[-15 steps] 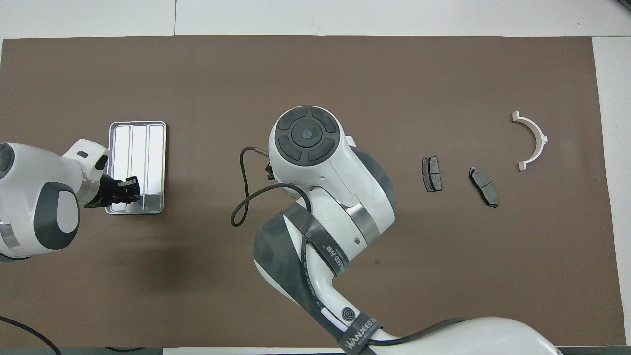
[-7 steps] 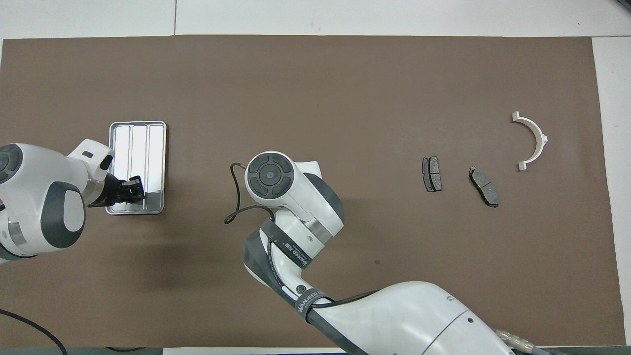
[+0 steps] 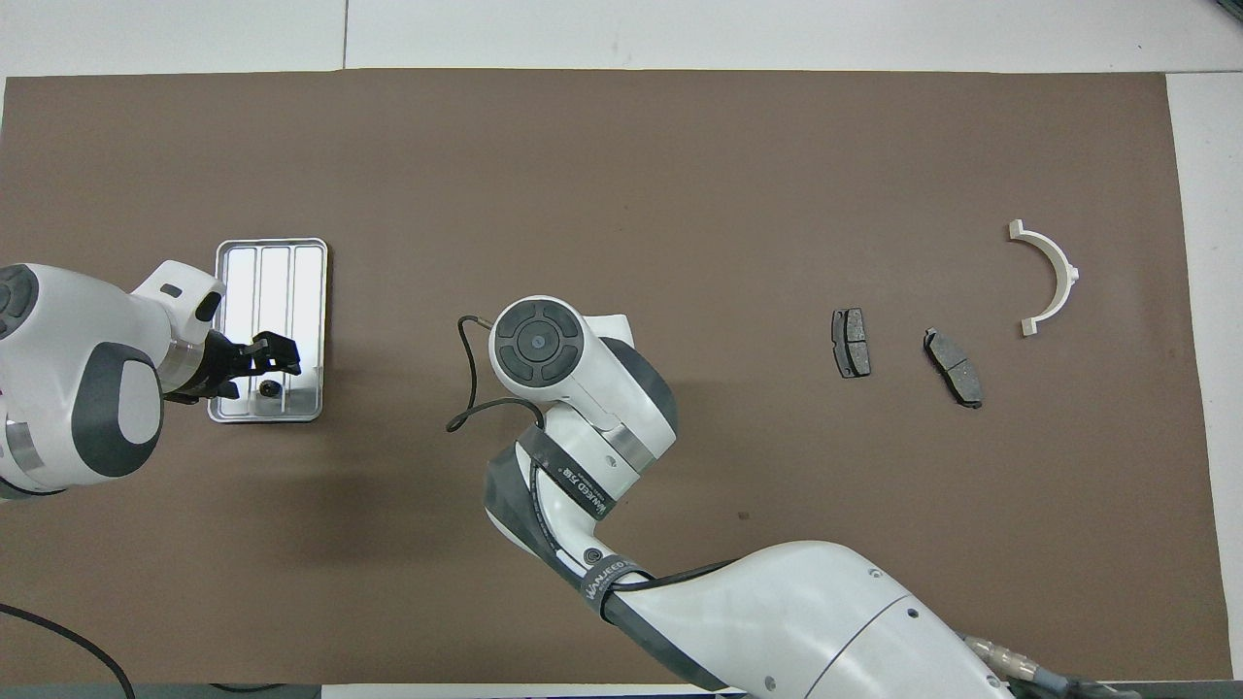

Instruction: Pick bearing gear from pile to tray

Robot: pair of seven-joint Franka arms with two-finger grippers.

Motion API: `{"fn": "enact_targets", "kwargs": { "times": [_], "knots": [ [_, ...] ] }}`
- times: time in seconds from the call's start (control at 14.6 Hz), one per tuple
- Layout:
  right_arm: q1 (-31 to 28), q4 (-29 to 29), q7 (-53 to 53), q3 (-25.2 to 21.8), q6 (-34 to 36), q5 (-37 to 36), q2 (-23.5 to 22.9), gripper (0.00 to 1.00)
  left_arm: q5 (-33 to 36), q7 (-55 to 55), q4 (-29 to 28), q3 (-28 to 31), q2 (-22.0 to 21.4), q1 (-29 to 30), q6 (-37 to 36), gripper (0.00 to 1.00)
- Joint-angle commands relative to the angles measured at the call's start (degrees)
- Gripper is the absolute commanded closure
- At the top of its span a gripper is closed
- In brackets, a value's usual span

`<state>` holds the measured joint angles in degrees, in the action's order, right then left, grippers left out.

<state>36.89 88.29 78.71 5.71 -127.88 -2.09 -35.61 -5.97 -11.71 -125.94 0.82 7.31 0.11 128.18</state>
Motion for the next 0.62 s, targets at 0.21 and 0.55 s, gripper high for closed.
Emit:
{"fn": "enact_targets", "kwargs": {
  "times": [0.21,0.55],
  "knots": [
    [-6.0,-2.0,-4.2,0.1,1.9,-1.7,1.8,0.00,-0.4,-9.0,4.6,0.3,0.3,-4.7,-4.1,0.00],
    [-17.2,-2.7,-35.3,0.3,11.9,1.8,9.6,0.00,-0.3,-23.3,8.7,0.4,2.4,-12.4,-4.1,0.00]
  ]
}}
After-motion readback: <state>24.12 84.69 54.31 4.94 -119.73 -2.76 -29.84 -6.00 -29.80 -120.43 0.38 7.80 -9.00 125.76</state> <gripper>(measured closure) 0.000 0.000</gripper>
